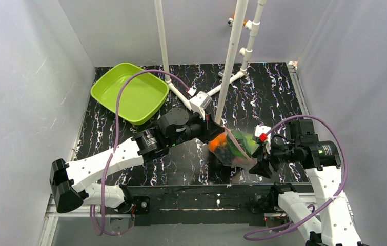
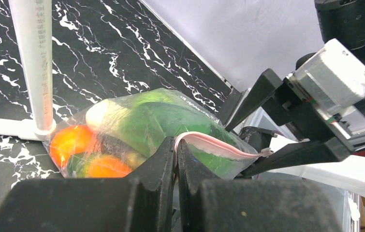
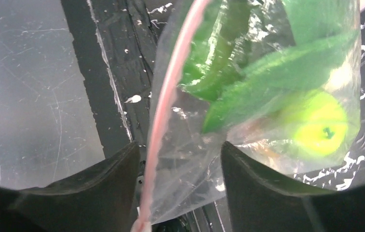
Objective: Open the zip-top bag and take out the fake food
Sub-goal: Adjust the zipper food storage bag at the center of the board.
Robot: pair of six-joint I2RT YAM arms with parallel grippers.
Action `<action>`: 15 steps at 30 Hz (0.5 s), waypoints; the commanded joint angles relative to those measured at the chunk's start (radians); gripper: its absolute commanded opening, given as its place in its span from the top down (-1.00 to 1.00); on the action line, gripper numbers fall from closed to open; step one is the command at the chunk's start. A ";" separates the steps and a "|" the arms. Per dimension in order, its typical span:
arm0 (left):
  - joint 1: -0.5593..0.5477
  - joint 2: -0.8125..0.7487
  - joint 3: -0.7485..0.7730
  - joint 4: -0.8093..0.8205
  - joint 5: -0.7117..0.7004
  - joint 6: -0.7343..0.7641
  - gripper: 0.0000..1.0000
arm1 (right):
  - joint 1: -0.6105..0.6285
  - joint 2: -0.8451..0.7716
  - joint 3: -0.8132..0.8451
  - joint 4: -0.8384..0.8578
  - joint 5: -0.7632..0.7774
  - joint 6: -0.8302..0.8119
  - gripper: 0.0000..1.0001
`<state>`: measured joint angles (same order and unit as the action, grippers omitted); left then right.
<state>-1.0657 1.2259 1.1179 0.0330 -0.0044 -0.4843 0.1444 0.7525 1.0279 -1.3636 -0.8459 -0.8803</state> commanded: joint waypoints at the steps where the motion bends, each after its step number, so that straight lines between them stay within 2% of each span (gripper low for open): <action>1: 0.005 0.005 0.065 0.072 -0.031 -0.010 1.00 | 0.009 -0.010 -0.010 0.079 0.115 0.086 -0.07; 4: 0.004 -0.007 0.067 0.059 -0.031 0.003 1.00 | 0.009 -0.014 0.024 0.080 0.143 0.096 0.67; 6: 0.004 -0.024 0.064 0.051 -0.018 0.019 1.00 | 0.009 -0.014 0.056 0.073 0.144 0.093 0.94; 15: 0.005 -0.182 -0.024 -0.022 0.096 0.121 1.00 | 0.009 0.106 0.264 0.008 0.026 0.039 0.97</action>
<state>-1.0615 1.1587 1.1194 0.0193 0.0338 -0.4194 0.1471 0.8028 1.1889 -1.3502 -0.7338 -0.8200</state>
